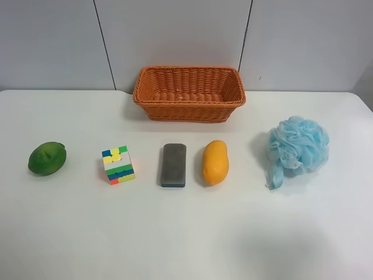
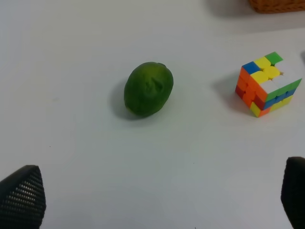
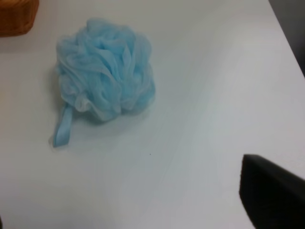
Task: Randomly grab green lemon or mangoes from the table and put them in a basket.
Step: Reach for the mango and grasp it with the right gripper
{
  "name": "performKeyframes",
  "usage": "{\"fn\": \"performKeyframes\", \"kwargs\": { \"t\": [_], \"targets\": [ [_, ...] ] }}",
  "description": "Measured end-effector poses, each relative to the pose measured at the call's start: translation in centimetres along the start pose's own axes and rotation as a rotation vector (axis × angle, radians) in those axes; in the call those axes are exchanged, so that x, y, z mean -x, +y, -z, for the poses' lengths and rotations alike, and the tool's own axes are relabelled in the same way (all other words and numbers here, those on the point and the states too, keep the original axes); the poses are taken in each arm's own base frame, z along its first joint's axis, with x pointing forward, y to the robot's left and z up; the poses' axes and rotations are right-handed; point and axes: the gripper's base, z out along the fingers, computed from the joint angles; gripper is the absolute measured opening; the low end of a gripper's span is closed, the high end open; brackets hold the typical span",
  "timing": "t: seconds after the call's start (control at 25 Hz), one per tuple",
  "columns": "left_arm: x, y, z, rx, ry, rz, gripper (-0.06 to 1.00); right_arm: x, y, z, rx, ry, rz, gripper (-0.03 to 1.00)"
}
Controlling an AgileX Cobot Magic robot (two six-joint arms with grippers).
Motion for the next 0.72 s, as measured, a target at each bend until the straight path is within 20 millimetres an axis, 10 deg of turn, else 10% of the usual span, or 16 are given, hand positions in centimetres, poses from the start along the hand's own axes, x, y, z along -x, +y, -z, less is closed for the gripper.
{"fn": "performKeyframes", "kwargs": {
  "t": [0.36,0.72],
  "targets": [
    [0.0,0.0,0.0,0.000,0.000,0.000,0.99,7.1,0.7,-0.7,0.053,0.149,0.073,0.99],
    [0.0,0.0,0.0,0.000,0.000,0.000,0.99,13.9,3.8,-8.8,0.228,0.381,0.231,0.99]
  ]
}}
